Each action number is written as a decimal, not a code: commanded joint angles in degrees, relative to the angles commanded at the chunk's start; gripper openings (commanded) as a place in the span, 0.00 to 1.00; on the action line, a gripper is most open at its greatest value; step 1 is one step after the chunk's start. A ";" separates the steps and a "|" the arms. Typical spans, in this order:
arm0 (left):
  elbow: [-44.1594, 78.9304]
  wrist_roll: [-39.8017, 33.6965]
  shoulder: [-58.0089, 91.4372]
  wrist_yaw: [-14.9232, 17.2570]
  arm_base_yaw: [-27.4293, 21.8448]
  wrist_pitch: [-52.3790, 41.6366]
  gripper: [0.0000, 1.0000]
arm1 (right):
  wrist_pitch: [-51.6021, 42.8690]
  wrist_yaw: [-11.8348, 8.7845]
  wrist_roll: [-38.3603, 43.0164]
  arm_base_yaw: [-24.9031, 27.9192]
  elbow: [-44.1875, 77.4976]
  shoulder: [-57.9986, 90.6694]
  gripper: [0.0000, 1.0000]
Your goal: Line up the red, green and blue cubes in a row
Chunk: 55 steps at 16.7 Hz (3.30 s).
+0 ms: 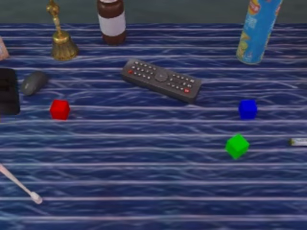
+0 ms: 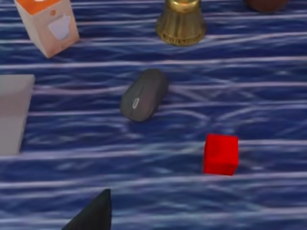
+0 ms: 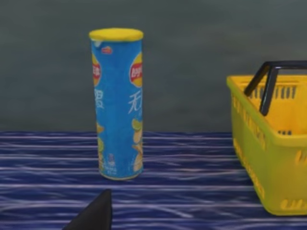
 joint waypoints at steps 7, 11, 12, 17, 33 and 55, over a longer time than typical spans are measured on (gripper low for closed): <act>33.77 0.51 45.13 -0.09 -2.40 -22.54 1.00 | 0.00 0.00 0.00 0.00 0.00 0.00 1.00; 49.33 0.69 63.30 -0.12 -3.45 -32.25 1.00 | 0.00 0.00 0.00 0.00 0.00 0.00 1.00; 52.64 0.72 66.89 -0.12 -3.66 -34.12 1.00 | 0.00 0.00 0.00 0.00 0.00 0.00 1.00; 63.24 0.79 77.88 -0.05 -4.29 -39.42 1.00 | 0.00 0.00 0.00 0.00 0.00 0.00 1.00; 53.70 0.94 84.54 0.02 -4.25 -23.44 1.00 | 0.00 0.00 0.00 0.00 0.00 0.00 1.00; 53.48 0.94 84.73 0.02 -4.25 -23.12 0.00 | 0.00 0.00 0.00 0.00 0.00 0.00 1.00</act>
